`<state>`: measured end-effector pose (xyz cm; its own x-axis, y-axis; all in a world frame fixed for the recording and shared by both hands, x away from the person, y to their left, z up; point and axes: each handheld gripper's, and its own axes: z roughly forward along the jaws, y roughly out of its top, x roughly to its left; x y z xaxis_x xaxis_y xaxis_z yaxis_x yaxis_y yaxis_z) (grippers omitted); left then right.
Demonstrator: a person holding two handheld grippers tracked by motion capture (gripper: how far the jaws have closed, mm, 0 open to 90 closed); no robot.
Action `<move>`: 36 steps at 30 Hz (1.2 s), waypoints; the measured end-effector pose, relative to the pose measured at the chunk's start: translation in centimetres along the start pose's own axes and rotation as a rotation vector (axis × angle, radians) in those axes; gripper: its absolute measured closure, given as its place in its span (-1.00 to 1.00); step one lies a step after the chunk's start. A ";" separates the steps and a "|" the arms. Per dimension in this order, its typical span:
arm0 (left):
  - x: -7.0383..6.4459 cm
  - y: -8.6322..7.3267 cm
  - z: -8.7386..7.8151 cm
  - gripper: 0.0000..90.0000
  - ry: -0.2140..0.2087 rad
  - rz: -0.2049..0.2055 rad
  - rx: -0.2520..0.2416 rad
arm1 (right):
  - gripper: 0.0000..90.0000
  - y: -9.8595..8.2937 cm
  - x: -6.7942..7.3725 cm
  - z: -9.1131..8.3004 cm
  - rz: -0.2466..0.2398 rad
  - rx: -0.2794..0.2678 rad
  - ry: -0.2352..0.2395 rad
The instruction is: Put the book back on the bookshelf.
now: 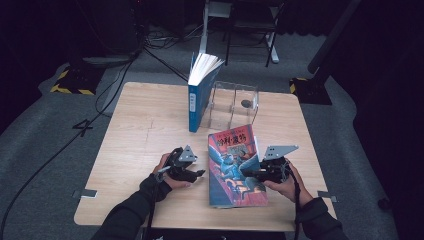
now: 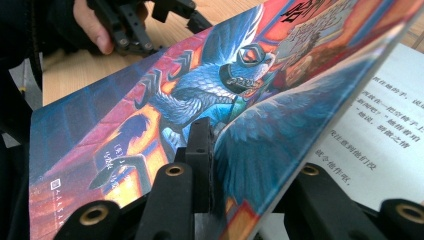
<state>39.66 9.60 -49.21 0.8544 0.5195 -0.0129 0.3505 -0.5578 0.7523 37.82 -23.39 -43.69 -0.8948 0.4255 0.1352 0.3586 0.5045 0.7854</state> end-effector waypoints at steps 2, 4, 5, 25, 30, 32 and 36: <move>0.4 0.4 0.1 -0.09 0.001 -0.002 -0.011 | 0.63 0.0 0.2 0.0 -0.015 -0.005 -0.008; 0.6 0.8 0.4 -0.09 0.011 -0.003 -0.012 | 0.64 -0.2 0.3 -0.1 -0.021 -0.015 -0.013; 0.8 1.0 0.5 -0.10 0.023 -0.003 -0.014 | 0.64 -0.3 0.4 -0.1 -0.022 -0.024 -0.013; 3.6 3.4 1.0 -0.05 0.062 -0.073 -0.086 | 0.67 -0.7 1.1 -1.3 -0.080 -0.146 -0.018; 3.8 4.6 0.3 0.00 0.091 -0.047 -0.109 | 0.68 -0.4 1.6 -1.6 -0.112 -0.173 -0.010; 4.2 5.1 0.0 0.00 0.088 -0.051 -0.121 | 0.68 -0.3 1.7 -1.8 -0.124 -0.185 -0.001; 4.9 6.0 -0.7 0.14 0.062 -0.048 -0.157 | 0.68 0.2 1.9 -2.3 -0.154 -0.208 -0.011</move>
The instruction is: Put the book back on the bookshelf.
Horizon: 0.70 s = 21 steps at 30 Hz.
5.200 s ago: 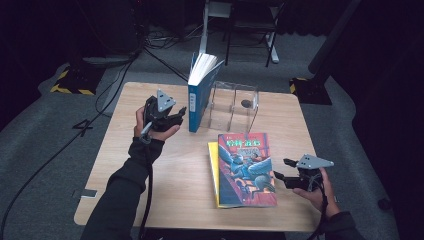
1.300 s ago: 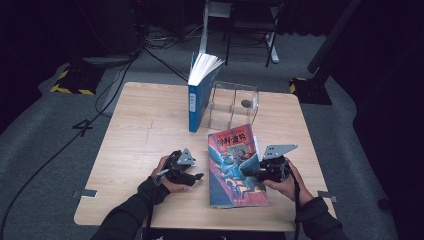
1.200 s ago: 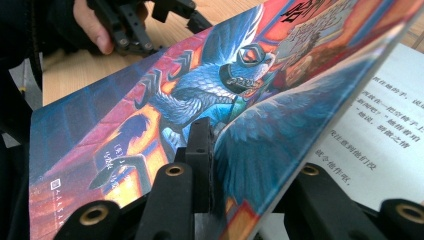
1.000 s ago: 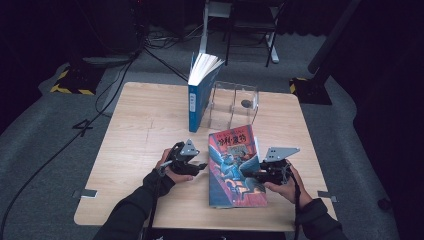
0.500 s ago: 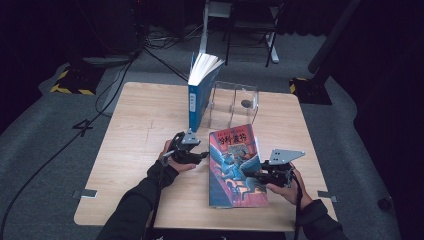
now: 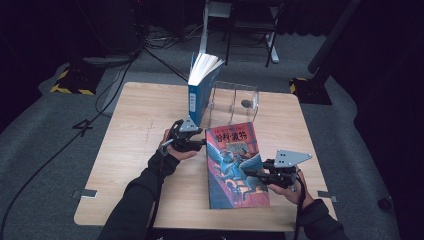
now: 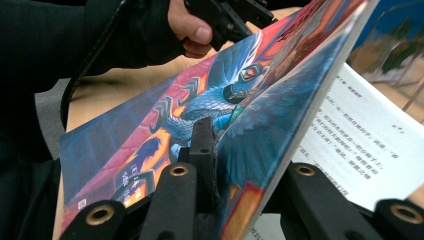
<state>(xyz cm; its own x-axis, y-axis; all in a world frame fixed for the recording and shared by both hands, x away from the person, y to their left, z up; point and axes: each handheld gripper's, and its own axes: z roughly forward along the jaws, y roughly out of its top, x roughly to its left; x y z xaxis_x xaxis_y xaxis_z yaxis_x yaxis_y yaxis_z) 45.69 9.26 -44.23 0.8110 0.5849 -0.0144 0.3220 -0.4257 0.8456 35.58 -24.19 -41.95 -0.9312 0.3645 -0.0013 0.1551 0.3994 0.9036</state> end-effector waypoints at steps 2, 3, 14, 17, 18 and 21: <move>0.2 0.8 -0.4 0.34 -0.047 0.006 -0.023 | 0.68 0.3 0.1 -0.1 -0.024 -0.011 -0.015; 0.2 1.3 -0.6 0.46 -0.061 0.011 -0.041 | 0.67 0.5 0.1 -0.2 -0.038 -0.023 -0.024; 0.1 4.2 -1.5 0.92 -0.141 0.048 -0.079 | 0.57 1.9 -0.6 -0.6 -0.109 -0.026 -0.009; 0.1 4.4 -1.6 1.00 -0.138 0.056 -0.074 | 0.57 1.8 -1.0 -0.4 -0.090 -0.022 -0.002; 0.0 4.4 -1.6 1.00 -0.131 0.061 -0.073 | 0.57 1.8 -1.2 -0.3 -0.082 -0.010 -0.003; -0.2 4.5 -1.6 1.00 -0.128 0.069 -0.085 | 0.56 1.8 -1.7 0.0 -0.034 0.002 0.017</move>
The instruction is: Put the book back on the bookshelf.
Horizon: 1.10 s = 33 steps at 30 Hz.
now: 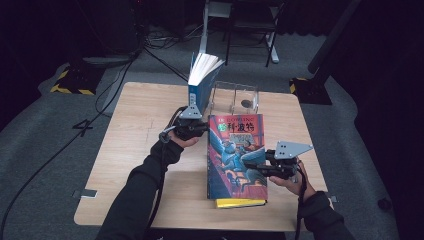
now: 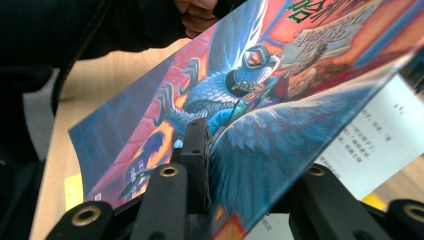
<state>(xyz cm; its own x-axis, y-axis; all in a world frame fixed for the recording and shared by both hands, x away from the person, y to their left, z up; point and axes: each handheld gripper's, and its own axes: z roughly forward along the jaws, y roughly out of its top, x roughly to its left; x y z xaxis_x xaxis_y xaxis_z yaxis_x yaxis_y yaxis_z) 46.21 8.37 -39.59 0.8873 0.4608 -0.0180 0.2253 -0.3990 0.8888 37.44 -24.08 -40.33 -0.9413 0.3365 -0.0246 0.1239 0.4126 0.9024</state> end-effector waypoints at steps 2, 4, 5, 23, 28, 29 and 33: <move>0.0 0.1 0.0 1.00 0.002 -0.012 -0.022 | 0.56 -0.1 -0.4 0.2 0.016 0.003 0.007; -0.1 0.4 -0.2 1.00 0.005 -0.011 -0.038 | 0.57 0.0 -0.5 0.3 0.007 0.000 0.000; -0.1 0.7 -0.2 1.00 0.009 0.005 -0.038 | 0.58 0.1 -0.4 0.3 -0.001 -0.003 -0.001; -1.3 2.9 -0.4 1.00 -0.002 0.068 -0.048 | 0.72 0.8 -0.7 0.1 0.005 -0.016 -0.047; -2.0 4.9 -1.8 1.00 0.004 0.093 -0.099 | 0.82 1.6 -0.2 -0.1 -0.037 -0.039 -0.113; -2.3 5.3 -2.2 1.00 0.006 0.101 -0.108 | 0.84 1.9 -0.1 -0.2 -0.049 -0.044 -0.129; -3.4 6.3 -3.6 1.00 0.015 0.136 -0.144 | 0.90 2.6 0.4 -0.6 -0.084 -0.068 -0.179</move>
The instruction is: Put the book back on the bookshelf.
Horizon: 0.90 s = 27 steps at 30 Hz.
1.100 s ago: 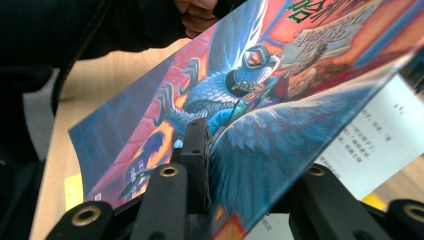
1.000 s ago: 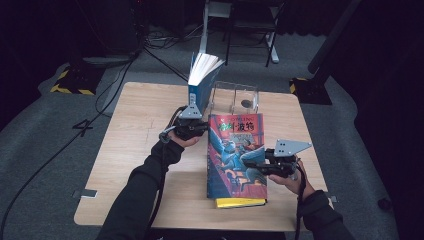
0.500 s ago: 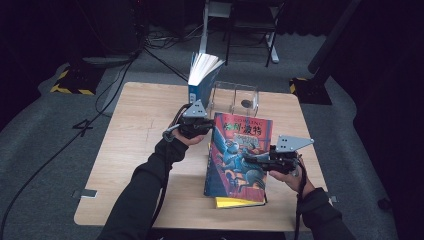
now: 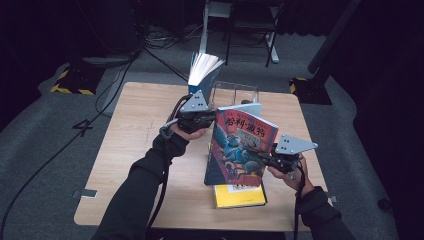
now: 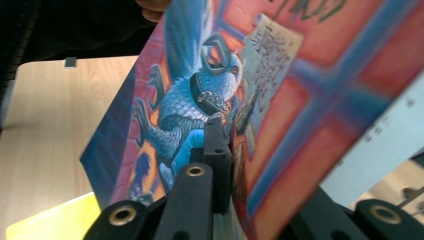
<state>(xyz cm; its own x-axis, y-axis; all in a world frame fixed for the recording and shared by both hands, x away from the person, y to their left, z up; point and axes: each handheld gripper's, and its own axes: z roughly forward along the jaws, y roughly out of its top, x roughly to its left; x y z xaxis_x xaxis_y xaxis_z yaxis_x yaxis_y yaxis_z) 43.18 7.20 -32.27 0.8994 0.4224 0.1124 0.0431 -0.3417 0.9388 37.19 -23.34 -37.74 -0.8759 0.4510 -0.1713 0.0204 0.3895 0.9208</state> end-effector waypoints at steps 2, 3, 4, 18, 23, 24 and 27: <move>-0.6 0.3 -0.6 1.00 0.005 0.007 -0.016 | 0.91 0.1 0.2 -0.1 -0.007 -0.011 -0.007; -0.9 0.2 -0.9 1.00 0.005 0.011 -0.019 | 0.92 0.1 0.4 -0.2 -0.013 -0.014 -0.006; -1.2 0.2 -1.1 1.00 0.011 0.013 -0.028 | 0.92 0.1 0.5 -0.3 -0.023 -0.021 -0.008; -5.1 -1.7 -4.3 0.65 0.123 -0.007 -0.058 | 0.92 -0.3 3.1 -2.6 -0.113 -0.071 0.029; -6.8 -2.9 -5.1 0.53 0.174 0.021 -0.016 | 0.91 -0.4 3.8 -3.2 -0.131 -0.075 0.022; -7.0 -3.2 -5.2 0.53 0.166 0.015 -0.009 | 0.91 -0.4 3.8 -3.2 -0.135 -0.075 0.023; -7.6 -4.1 -5.4 0.48 0.157 0.022 0.017 | 0.91 -0.5 4.1 -3.4 -0.138 -0.082 0.026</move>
<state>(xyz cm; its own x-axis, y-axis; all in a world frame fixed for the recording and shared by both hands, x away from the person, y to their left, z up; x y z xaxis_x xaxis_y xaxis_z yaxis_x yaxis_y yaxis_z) 33.87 9.90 -35.21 0.8212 0.5403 0.1836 0.0328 -0.3660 0.9300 31.99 -24.40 -37.71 -0.8799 0.3764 -0.2898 -0.1394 0.3787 0.9150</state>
